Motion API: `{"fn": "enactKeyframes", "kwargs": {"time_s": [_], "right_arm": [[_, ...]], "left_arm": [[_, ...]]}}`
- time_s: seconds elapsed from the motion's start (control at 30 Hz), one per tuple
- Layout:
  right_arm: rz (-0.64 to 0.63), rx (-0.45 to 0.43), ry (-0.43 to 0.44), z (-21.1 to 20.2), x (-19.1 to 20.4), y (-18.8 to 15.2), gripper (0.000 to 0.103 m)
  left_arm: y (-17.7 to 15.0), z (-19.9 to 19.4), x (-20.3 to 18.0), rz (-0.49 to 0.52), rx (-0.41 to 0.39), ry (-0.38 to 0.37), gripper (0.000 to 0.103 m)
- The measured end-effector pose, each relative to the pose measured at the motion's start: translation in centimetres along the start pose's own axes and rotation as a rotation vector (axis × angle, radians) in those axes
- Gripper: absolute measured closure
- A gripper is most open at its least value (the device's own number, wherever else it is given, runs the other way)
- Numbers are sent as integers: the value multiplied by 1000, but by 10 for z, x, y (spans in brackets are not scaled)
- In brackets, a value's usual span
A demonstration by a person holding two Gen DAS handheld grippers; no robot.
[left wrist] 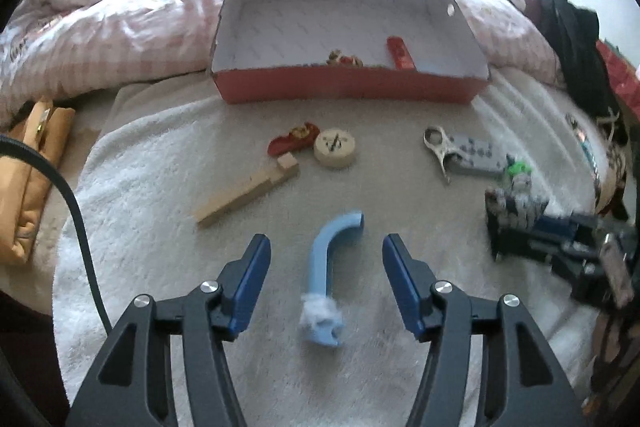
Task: Organize objects
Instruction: 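Close the left gripper on the blue plastic hook and lift it, then carry the blue hook and black pouch with both grippers over the shoebox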
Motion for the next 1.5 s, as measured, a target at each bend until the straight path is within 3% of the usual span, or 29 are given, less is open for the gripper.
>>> {"fn": "enactKeyframes", "kwargs": {"time_s": [0.23,0.43,0.73,1.5], "right_arm": [[-6,-1,-20,0,3,0,67],[-20,-11,-49,-2,9,-1,68],[-72,-52,-16,-16,34,7,68],[-87,-108,-74,-24,28,67,68]], "left_arm": [[-7,6,-3,22,9,18,92],[-8,2,10,-54,0,-30,93],[0,-15,23,-107,-53,-75,93],[67,-27,21,-81,-157,-98,93]]}}
Point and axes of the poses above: each gripper's, at about its wrist camera, not at the fingertips, and z roughly the way its jaws point, x to its left, y to its top, the point moved 3 cm from there along z, roughly the way its jaws point, and after that the axes turned 1 degree about x, right-handed, at the moved point
